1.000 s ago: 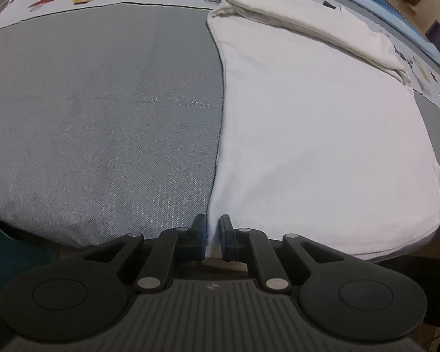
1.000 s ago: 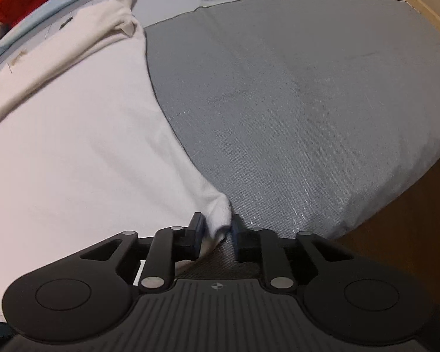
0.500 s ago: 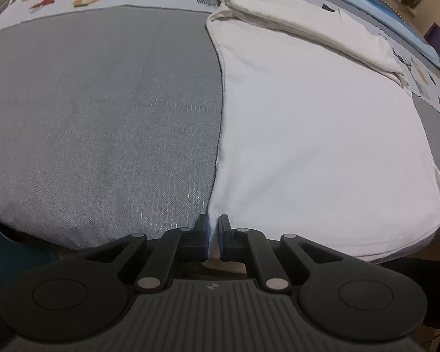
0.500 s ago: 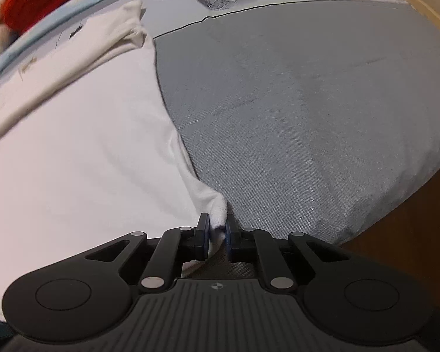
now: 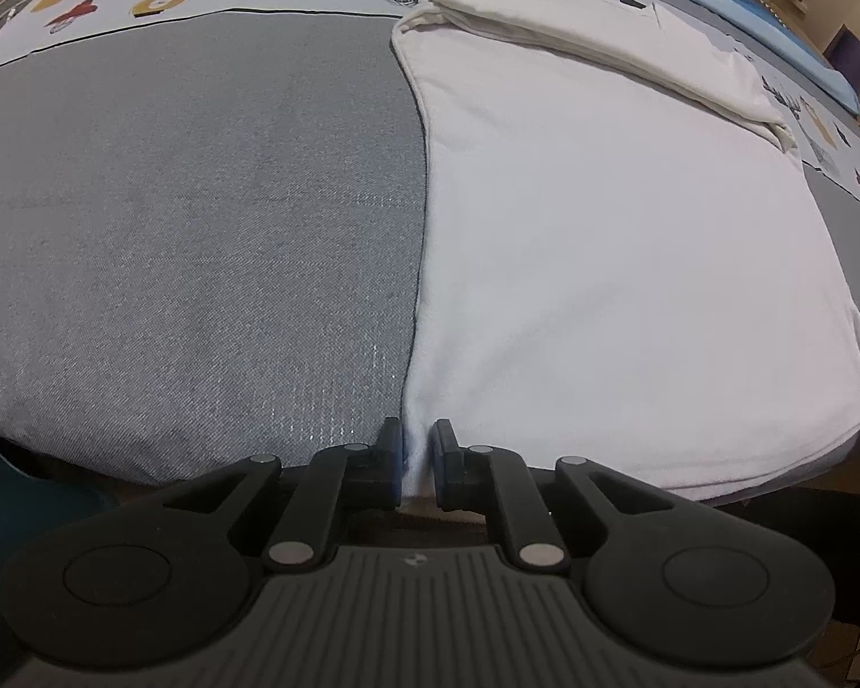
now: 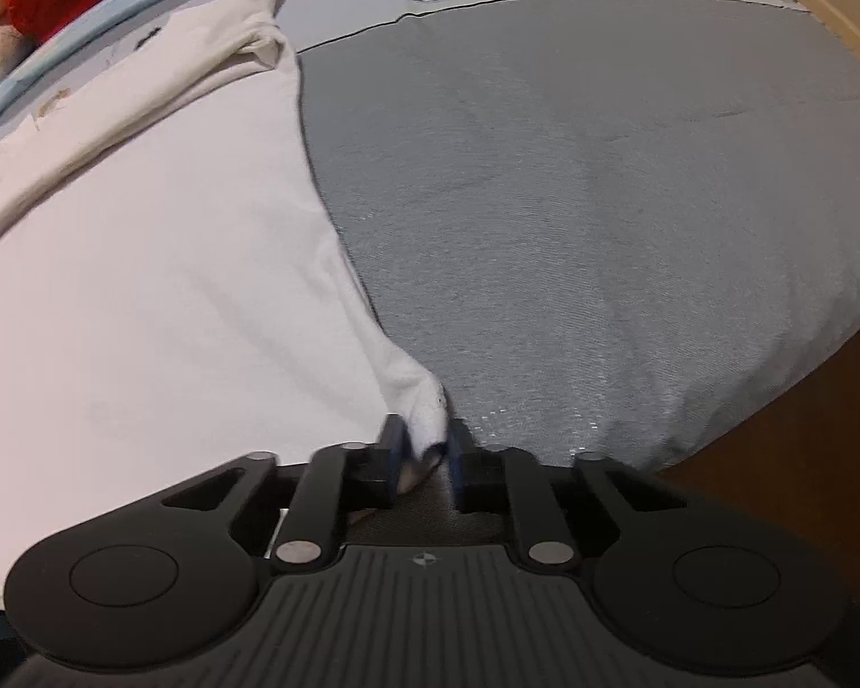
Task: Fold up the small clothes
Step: 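Grasp the shirt hem corners with the left gripper while the right gripper grasps too, then lift the hem with both grippers and fold it over toward the collar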
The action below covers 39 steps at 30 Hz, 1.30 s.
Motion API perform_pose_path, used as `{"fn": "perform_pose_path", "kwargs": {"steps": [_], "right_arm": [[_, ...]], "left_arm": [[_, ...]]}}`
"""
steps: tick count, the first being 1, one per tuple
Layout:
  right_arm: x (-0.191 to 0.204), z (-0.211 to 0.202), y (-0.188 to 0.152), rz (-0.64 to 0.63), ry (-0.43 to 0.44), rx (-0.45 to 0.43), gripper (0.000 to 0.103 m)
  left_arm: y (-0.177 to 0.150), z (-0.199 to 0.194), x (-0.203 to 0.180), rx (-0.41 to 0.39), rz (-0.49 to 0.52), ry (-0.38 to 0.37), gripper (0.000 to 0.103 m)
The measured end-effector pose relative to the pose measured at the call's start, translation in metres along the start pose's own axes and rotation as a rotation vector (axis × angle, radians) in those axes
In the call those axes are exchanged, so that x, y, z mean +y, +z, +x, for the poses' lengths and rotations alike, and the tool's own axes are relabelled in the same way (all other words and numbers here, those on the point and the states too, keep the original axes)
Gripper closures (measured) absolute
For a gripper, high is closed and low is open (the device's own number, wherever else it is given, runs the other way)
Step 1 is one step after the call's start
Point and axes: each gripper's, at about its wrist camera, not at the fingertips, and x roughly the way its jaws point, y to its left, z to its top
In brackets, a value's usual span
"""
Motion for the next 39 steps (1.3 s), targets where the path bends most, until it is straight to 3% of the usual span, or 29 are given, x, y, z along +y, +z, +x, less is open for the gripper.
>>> {"fn": "perform_pose_path", "kwargs": {"steps": [4,6,7,13,17,23,25,26,27,29,34,39], "right_arm": [[-0.003,-0.001,0.0,0.015,-0.006,-0.003,0.085],[-0.006,-0.003,0.0,0.032,-0.027,-0.017,0.075],[-0.009,-0.004,0.001,0.043,-0.034,-0.025,0.074],[-0.038,-0.019,0.005,0.222,-0.024,-0.117,0.067],[-0.039,-0.011,0.003,0.219,0.027,-0.078,0.056],[-0.023,0.0,0.0,0.148,0.066,-0.025,0.055],[-0.017,0.004,0.0,0.113,0.06,-0.016,0.055],[-0.013,0.005,-0.001,0.089,0.052,-0.015,0.064],[-0.011,0.006,-0.001,0.068,0.047,-0.019,0.083],[-0.008,0.006,-0.002,0.049,0.062,-0.018,0.092],[-0.014,-0.015,-0.002,0.074,0.11,-0.067,0.094],[-0.016,-0.059,0.001,0.054,0.198,-0.176,0.095]], "left_arm": [[0.0,-0.001,0.0,0.0,-0.004,0.0,0.091],[-0.001,-0.001,0.0,0.001,-0.01,-0.001,0.091],[-0.001,-0.001,0.001,0.001,-0.015,-0.002,0.09],[-0.001,-0.001,0.004,0.005,-0.029,-0.004,0.09],[0.0,-0.001,0.004,0.005,-0.026,0.0,0.089],[-0.001,0.0,0.005,0.001,-0.023,-0.001,0.089],[-0.002,0.0,0.003,-0.003,-0.014,0.003,0.089],[-0.003,0.0,0.002,-0.005,-0.009,0.005,0.09],[-0.004,-0.001,0.0,-0.006,-0.004,0.006,0.091],[-0.005,-0.002,-0.002,-0.015,0.008,0.002,0.096],[-0.006,-0.021,-0.005,-0.072,0.04,-0.01,0.097],[-0.015,-0.069,-0.007,-0.188,0.095,-0.052,0.098]]}}
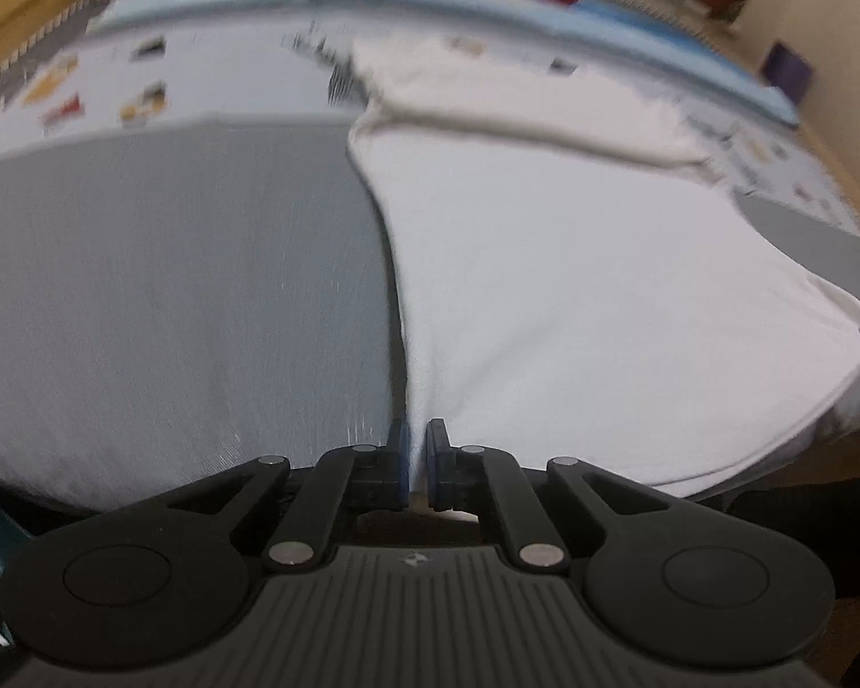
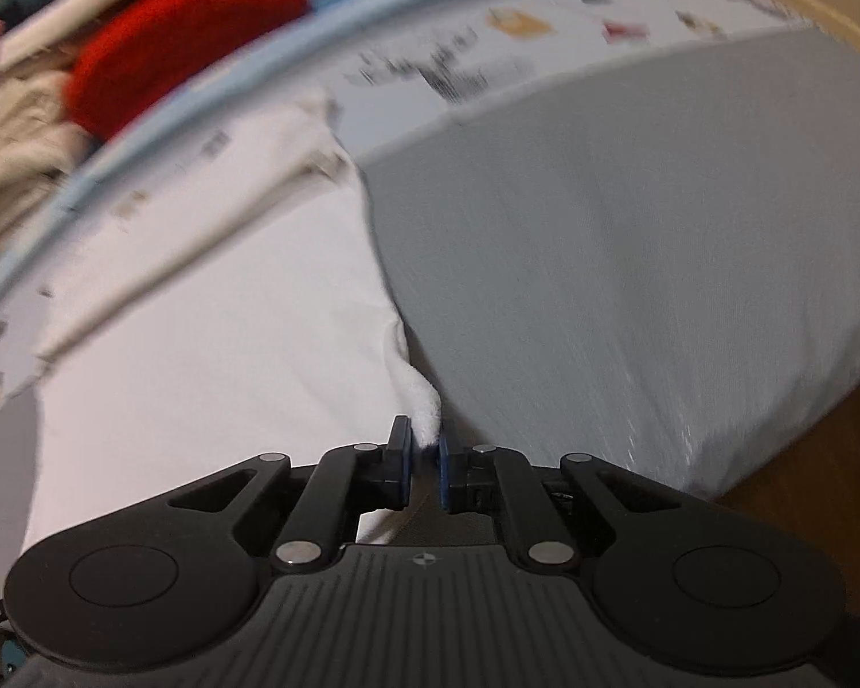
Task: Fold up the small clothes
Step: 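Lift the hem with both grippers and fold it over toward the collar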
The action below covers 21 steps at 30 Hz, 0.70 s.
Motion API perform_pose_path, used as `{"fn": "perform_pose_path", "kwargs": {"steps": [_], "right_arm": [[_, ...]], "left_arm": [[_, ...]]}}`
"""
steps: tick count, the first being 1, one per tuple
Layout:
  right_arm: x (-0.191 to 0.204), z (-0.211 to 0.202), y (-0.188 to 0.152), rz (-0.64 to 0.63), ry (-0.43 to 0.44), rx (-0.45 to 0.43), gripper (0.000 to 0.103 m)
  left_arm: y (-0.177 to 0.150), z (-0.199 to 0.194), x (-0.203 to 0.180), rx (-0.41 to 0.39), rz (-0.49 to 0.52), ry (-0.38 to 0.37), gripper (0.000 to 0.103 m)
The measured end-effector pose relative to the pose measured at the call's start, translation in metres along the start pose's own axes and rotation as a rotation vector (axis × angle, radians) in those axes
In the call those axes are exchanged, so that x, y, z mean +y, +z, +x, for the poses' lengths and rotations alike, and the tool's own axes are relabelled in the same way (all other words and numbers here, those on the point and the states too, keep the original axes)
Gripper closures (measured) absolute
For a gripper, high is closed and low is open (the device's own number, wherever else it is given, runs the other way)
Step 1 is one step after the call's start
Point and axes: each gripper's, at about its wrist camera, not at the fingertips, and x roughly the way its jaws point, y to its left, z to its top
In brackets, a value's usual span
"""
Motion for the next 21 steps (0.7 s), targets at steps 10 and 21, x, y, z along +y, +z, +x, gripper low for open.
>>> {"fn": "perform_pose_path", "kwargs": {"steps": [10,21], "right_arm": [[-0.009,-0.129,-0.002,-0.094,0.23,-0.182,0.096],[0.004,-0.132,0.043,-0.155,0.256,-0.303,0.096]], "left_arm": [[-0.025,-0.131,0.006,-0.198,-0.052,-0.08,0.098],[0.064,-0.064,0.0,-0.201,-0.025,-0.007,0.098]]}}
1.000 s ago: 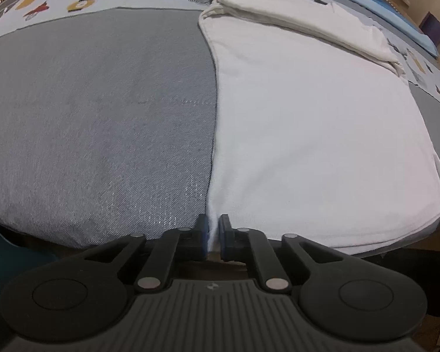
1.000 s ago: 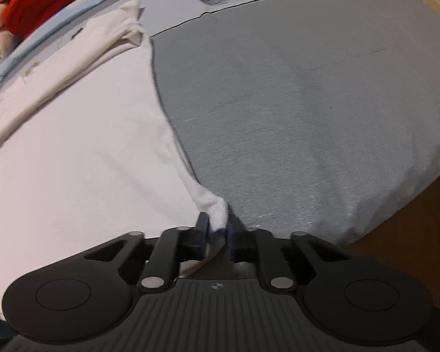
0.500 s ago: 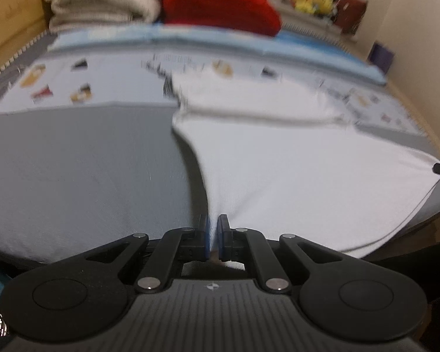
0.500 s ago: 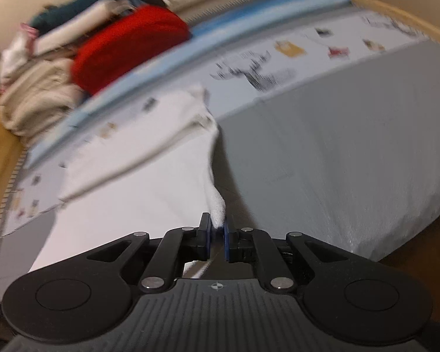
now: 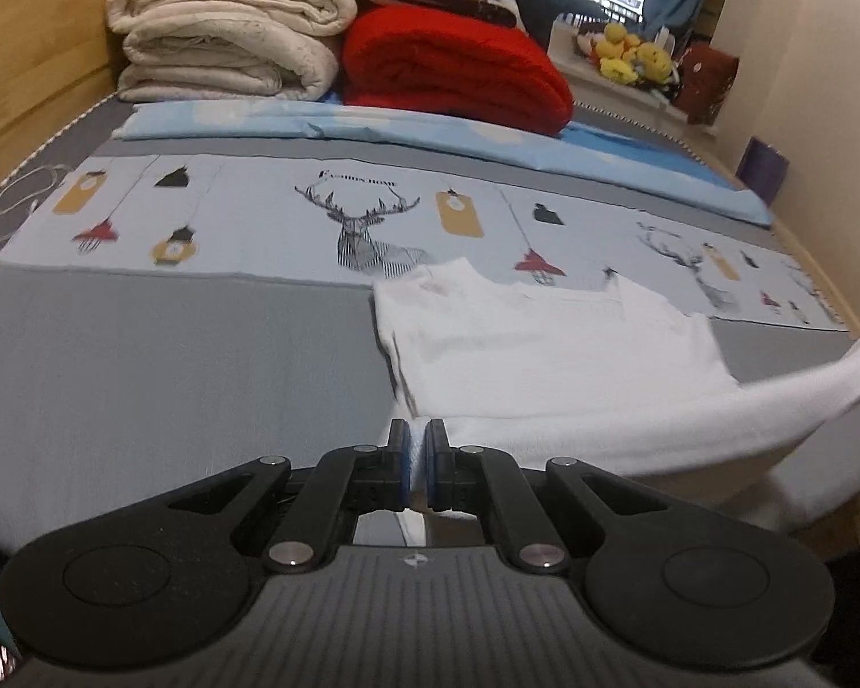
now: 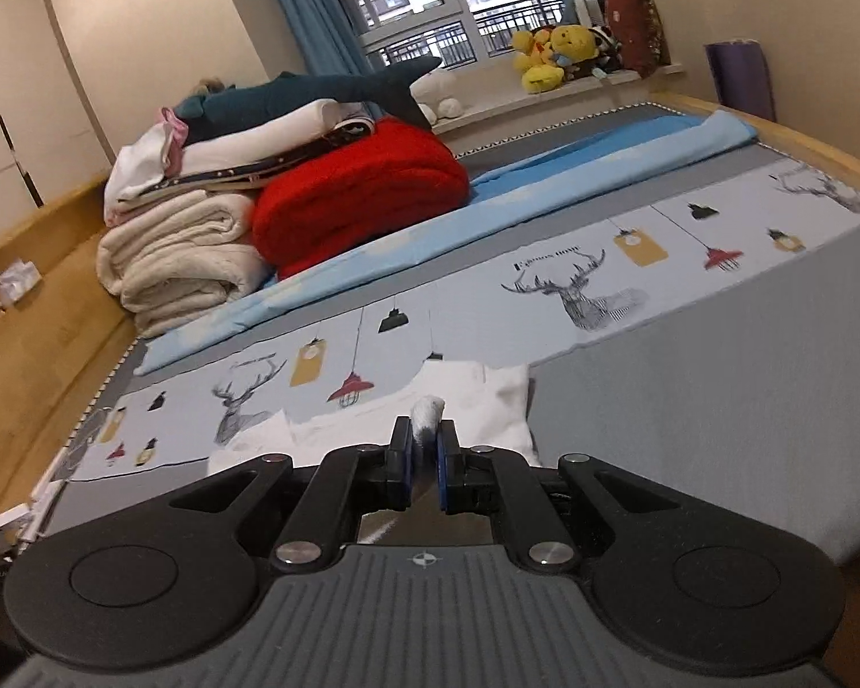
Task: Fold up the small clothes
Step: 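Lift the hem with both grippers and fold it over toward the collar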
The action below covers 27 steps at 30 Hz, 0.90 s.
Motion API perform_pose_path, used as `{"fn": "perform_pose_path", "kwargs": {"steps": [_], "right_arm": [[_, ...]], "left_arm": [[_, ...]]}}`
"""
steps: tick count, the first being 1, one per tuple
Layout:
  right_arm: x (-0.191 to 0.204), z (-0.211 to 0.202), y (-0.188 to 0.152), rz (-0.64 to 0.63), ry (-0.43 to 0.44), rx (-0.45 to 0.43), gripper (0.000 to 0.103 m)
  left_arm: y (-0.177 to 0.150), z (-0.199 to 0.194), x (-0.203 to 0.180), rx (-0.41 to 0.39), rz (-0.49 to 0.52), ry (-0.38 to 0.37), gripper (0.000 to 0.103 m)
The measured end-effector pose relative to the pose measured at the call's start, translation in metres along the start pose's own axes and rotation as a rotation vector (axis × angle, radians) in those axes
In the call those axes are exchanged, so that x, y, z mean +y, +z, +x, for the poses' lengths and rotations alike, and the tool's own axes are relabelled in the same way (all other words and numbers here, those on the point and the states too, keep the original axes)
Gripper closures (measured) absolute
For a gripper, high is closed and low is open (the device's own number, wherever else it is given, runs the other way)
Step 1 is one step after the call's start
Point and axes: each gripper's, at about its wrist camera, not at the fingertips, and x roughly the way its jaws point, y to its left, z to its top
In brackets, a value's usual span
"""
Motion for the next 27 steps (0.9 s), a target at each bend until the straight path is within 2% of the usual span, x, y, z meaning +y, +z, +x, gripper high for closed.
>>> {"fn": "perform_pose_path", "kwargs": {"steps": [3,6,9,12,14,15,18,22,25,27], "right_arm": [[0.002,0.045,0.019,-0.008,-0.037,0.025,0.096],[0.002,0.095,0.03,-0.041,-0.081,0.056,0.096],[-0.005,0.141,0.023,-0.081,-0.119,0.092,0.096],[-0.017,0.173,0.001,-0.084,-0.143,0.14,0.096],[-0.023,0.19,0.001,-0.024,-0.17,0.198,0.096],[-0.025,0.194,0.006,0.023,-0.149,0.18,0.096],[-0.026,0.211,0.019,0.036,-0.152,0.15,0.096],[-0.029,0.242,0.022,0.059,-0.169,0.194,0.096],[-0.029,0.261,0.024,0.01,-0.181,0.24,0.091],[-0.035,0.261,0.028,0.001,-0.231,0.219,0.086]], "left_arm": [[0.03,0.05,0.008,0.018,0.047,0.026,0.098],[0.042,0.097,0.019,0.022,0.042,0.045,0.098],[0.04,0.141,0.026,0.127,-0.03,0.065,0.098],[0.058,0.161,0.016,0.107,0.001,0.078,0.098],[0.064,0.178,0.013,0.127,0.005,0.092,0.098],[0.067,0.189,0.016,0.151,-0.01,0.093,0.098],[0.074,0.206,0.025,0.181,-0.062,0.086,0.098],[0.078,0.216,0.04,0.18,-0.09,0.081,0.096],[0.078,0.211,0.064,0.161,-0.119,0.123,0.096],[0.078,0.202,0.084,0.141,-0.188,0.121,0.096]]}}
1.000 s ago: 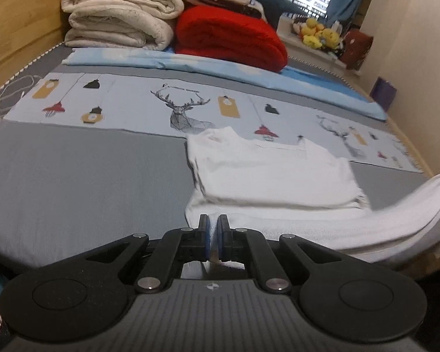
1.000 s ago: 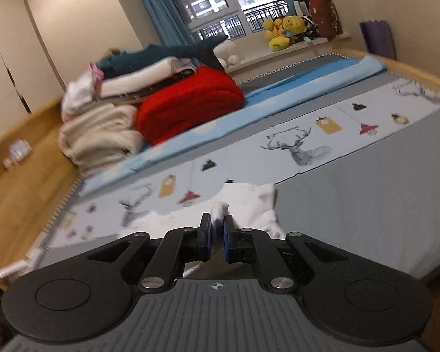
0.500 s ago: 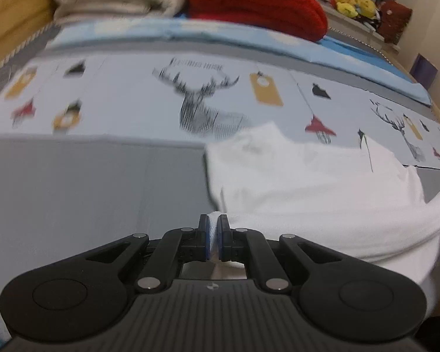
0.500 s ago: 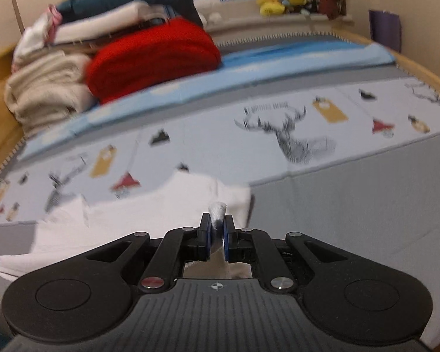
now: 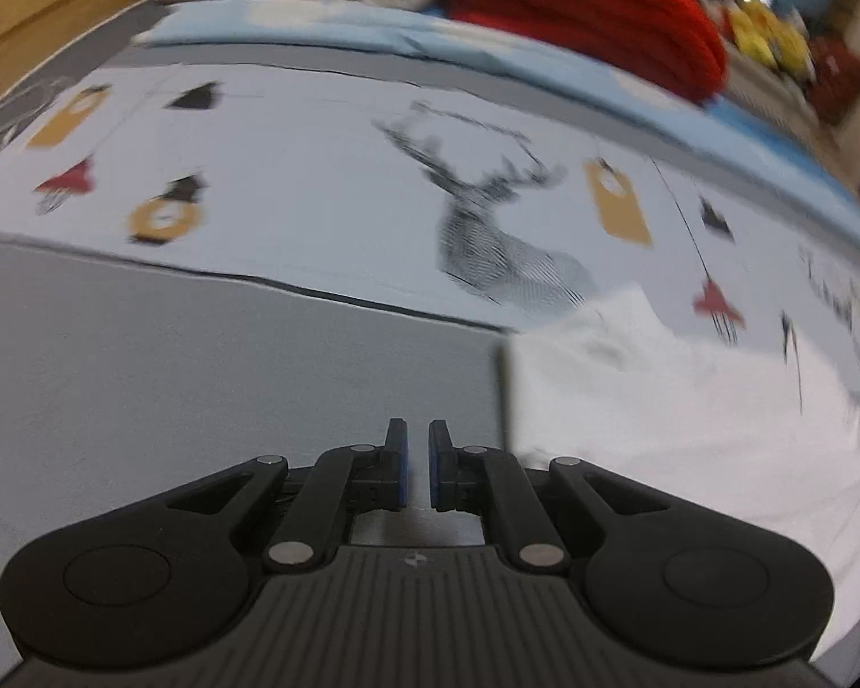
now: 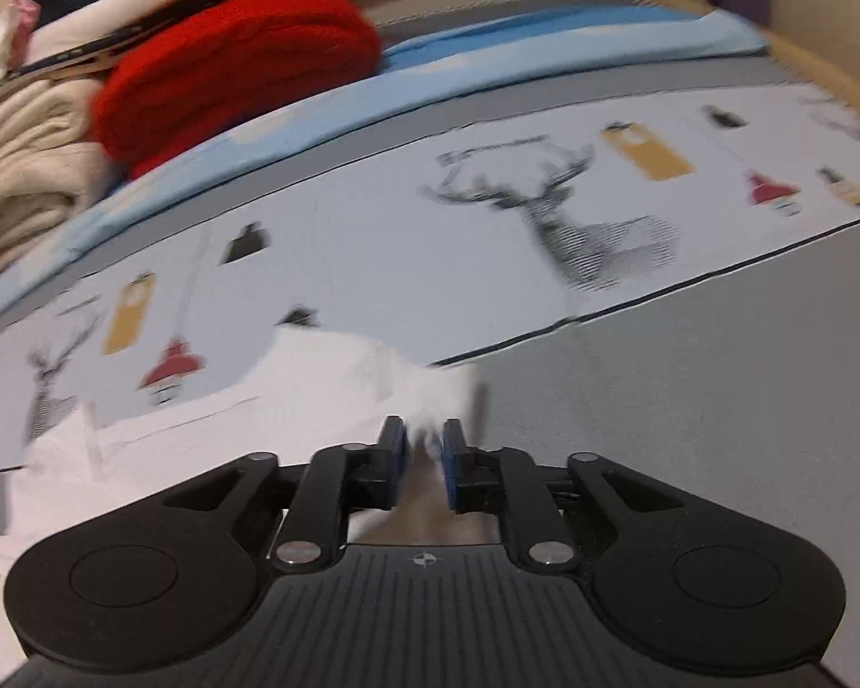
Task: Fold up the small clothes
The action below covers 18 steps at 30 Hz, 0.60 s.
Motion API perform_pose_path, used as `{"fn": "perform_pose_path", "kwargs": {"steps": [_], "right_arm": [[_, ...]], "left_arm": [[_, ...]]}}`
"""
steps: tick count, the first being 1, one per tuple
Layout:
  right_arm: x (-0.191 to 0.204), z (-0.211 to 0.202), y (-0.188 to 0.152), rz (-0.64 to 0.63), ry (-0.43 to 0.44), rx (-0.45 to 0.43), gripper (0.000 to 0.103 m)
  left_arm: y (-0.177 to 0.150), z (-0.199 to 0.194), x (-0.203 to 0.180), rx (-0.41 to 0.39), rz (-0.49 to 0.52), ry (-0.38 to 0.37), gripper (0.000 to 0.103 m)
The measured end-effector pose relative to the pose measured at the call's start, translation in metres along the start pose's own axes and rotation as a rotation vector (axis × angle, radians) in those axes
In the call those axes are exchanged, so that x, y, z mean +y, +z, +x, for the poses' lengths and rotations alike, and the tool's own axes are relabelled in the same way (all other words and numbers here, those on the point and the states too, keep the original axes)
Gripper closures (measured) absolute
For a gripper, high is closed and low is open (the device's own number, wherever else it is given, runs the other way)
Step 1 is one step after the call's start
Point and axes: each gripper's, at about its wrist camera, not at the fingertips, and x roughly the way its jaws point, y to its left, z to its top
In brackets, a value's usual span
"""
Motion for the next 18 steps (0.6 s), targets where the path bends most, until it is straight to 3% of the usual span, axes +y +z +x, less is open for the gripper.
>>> {"fn": "perform_pose_path", "kwargs": {"steps": [4,7,11,14,16,18], "right_arm": [[-0.024,-0.015,0.002,0.099,0.003,-0.054,0.086],[-0.028,-0.02,-0.007,0.097,0.017,-0.025,0.086],[-0.021,-0.031,-0.022,0.058,0.038,-0.005,0.082],[-0.018,-0.037,-0.03,0.063,0.048,0.01,0.082],[-0.015,-0.04,-0.031,0.051,0.052,0.013,0.082],[-0.013,-0.039,-0.031,0.018,0.043,0.015,0.081]], "left_arm": [[-0.009,-0.01,0.022,0.031,-0.092,-0.057,0.09],[-0.023,-0.02,0.01,0.043,-0.04,-0.064,0.078],[-0.037,-0.026,-0.016,0.108,0.052,-0.12,0.075],[-0.034,-0.026,-0.03,0.13,0.147,-0.099,0.07],[-0.033,-0.02,-0.036,0.139,0.202,-0.088,0.06],[-0.033,-0.01,-0.035,0.131,0.219,-0.066,0.06]]}}
